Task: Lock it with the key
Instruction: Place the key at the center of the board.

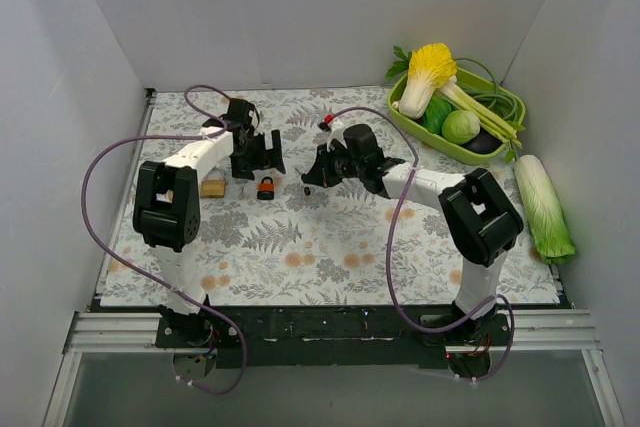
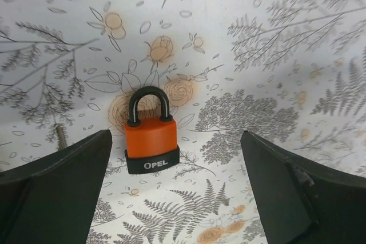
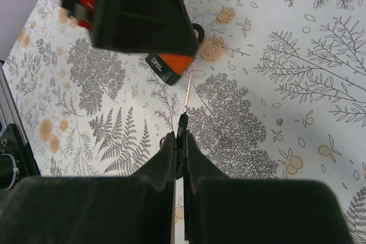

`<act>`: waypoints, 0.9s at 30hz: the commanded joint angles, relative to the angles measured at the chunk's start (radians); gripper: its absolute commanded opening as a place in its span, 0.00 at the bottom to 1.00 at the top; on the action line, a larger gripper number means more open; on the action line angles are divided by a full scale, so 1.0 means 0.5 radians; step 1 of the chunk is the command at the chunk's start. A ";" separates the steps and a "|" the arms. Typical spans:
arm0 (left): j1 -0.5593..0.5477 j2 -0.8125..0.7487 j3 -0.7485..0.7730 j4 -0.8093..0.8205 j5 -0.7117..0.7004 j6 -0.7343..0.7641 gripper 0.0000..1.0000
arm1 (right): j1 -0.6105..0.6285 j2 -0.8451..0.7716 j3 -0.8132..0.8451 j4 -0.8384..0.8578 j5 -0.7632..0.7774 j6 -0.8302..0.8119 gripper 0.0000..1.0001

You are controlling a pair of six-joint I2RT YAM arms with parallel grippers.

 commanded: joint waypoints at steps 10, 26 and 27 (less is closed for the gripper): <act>0.406 -0.468 0.159 -0.004 0.492 -0.167 0.98 | 0.034 0.420 0.304 0.232 -0.064 0.226 0.01; 0.464 -0.570 0.055 0.018 0.535 -0.182 0.98 | 0.062 0.653 0.470 0.278 -0.100 0.322 0.23; 0.464 -0.570 0.055 0.018 0.535 -0.183 0.98 | 0.062 0.659 0.479 0.278 -0.119 0.325 0.30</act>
